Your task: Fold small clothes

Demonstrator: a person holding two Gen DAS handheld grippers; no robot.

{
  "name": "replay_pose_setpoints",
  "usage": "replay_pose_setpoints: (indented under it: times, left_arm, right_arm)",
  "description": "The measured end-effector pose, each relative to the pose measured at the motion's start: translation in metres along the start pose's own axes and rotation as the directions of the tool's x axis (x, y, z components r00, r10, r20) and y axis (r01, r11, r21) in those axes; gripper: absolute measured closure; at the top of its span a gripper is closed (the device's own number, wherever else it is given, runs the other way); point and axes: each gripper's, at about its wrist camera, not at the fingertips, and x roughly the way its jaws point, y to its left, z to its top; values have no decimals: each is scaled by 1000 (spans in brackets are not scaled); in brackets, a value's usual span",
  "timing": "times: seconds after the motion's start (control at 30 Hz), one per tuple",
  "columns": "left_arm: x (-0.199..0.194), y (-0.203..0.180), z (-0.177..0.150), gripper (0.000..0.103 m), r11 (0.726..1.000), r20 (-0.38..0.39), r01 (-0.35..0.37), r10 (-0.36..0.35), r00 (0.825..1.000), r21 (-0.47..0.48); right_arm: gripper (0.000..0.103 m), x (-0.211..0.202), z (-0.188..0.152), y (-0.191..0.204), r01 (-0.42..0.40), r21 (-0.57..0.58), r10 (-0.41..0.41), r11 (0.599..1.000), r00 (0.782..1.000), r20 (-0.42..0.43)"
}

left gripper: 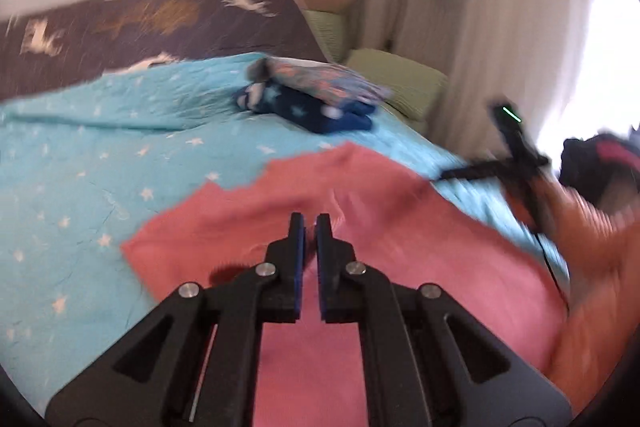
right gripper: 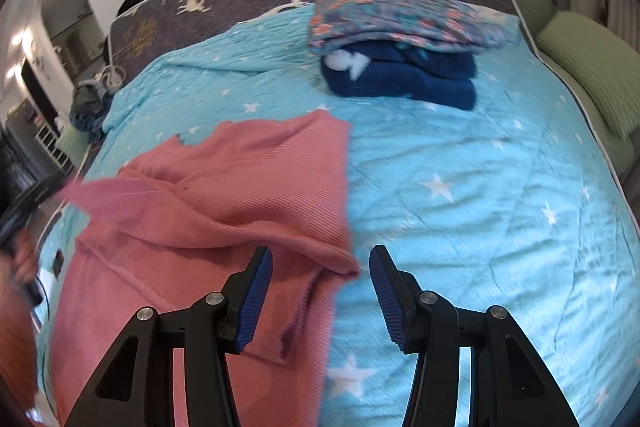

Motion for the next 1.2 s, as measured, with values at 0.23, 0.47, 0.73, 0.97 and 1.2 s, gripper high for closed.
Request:
replay_pose_setpoints:
  times: [0.23,0.47,0.73,0.97,1.2]
  left_arm:
    - [-18,-10,-76,96,982,-249,-178,155,956,-70]
    - [-8,22,-65,38,937,-162,-134,85,983,-322]
    - [51,41,-63,100,896,-231,-129,30,972,-426]
    - [-4,1,11,98,974,29,-70,78,997,-214]
    - [20,77,46,98,950,6,-166,174,985,-265]
  right_arm:
    - [51,-6,-7,-8,-7,47,8,999,1000,-11]
    - [51,-15,-11,5,-15,10,15,1000,1000,-5]
    - [51,-18,-13,3,-7,22,7,1000,1000,-1]
    - [50,-12,-11,2,9,10,-9,1000,1000,-10]
    - [50,11,-12,11,69,-50,-71,996,996,-45]
